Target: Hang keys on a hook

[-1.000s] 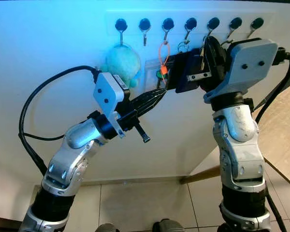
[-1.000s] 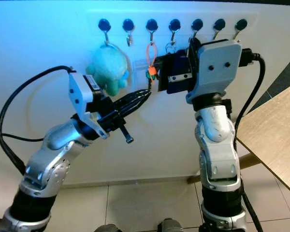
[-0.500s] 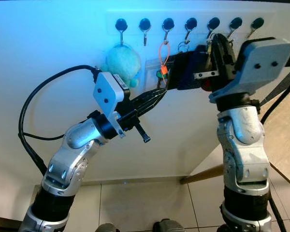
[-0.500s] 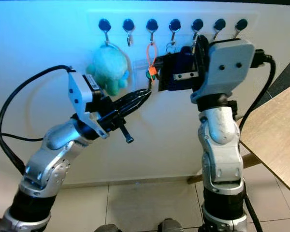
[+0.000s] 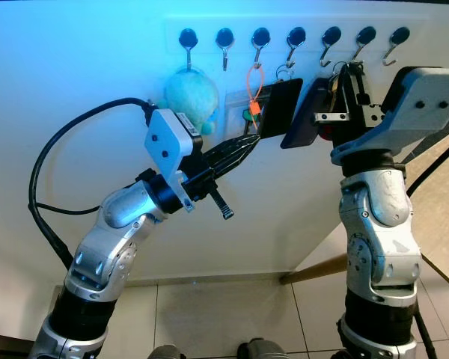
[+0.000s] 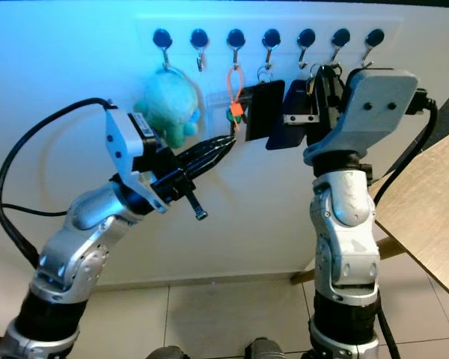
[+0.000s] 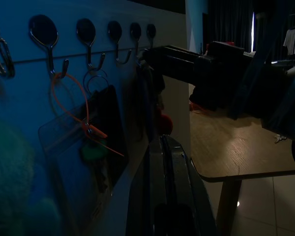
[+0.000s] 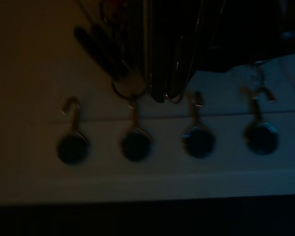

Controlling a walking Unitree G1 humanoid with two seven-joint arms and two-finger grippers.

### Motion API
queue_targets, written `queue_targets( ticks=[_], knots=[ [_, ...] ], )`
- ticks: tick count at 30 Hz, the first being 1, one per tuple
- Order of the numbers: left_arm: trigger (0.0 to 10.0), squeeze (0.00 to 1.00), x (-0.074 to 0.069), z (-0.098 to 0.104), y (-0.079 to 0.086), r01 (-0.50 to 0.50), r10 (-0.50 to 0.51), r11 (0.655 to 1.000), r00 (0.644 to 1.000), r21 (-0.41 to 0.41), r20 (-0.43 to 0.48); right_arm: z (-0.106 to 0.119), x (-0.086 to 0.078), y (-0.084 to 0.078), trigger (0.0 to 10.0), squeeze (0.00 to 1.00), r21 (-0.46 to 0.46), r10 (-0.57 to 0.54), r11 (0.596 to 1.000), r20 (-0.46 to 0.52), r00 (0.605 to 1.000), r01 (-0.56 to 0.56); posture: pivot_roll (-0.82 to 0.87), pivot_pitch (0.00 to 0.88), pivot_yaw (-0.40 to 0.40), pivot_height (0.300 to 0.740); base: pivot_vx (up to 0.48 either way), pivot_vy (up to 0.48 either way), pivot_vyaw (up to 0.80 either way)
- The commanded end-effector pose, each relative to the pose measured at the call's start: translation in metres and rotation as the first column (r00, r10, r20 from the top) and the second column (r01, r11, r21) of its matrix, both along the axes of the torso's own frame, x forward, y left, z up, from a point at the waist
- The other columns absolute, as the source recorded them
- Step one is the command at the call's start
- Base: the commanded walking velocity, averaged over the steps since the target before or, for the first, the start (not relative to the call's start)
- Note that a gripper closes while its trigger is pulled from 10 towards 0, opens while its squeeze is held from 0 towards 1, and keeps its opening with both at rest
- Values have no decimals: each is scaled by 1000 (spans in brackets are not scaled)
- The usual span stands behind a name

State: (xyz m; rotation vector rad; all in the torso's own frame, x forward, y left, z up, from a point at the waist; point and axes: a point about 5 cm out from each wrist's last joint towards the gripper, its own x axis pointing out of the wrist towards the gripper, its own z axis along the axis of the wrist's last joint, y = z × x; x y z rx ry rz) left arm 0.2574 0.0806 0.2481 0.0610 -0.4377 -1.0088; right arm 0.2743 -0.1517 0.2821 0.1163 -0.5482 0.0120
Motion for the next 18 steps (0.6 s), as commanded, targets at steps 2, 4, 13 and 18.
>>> queue_targets(
  ticks=[2, 4, 13, 18],
  knots=[
    [10000, 0, -3, 2, -2, 20, -20, 1000, 1000, -6, 6, -2, 0, -4, 10000, 0, 33, -5, 999, -18, 1000, 6, 37, 113, -19, 740, 0, 0, 0],
    [10000, 0, -3, 2, -2, 19, -19, 1000, 1000, -6, 6, -2, 0, -3, 10000, 0, 40, 11, 999, -15, 1000, -11, 37, 113, -19, 740, 0, 0, 0],
    [10000, 0, -3, 4, -2, 20, -20, 1000, 1000, -7, 10, 1, -7, 22, 10000, 0, 73, 262, 962, 18, 965, -263, 37, 112, -18, 740, 0, 0, 0],
    [10000, 0, -3, 4, -2, 22, -21, 1000, 1000, -8, 9, 2, -9, 28, 10000, 0, 73, 312, 947, 28, 950, -313, 37, 113, -19, 740, 0, 0, 0]
  ],
)
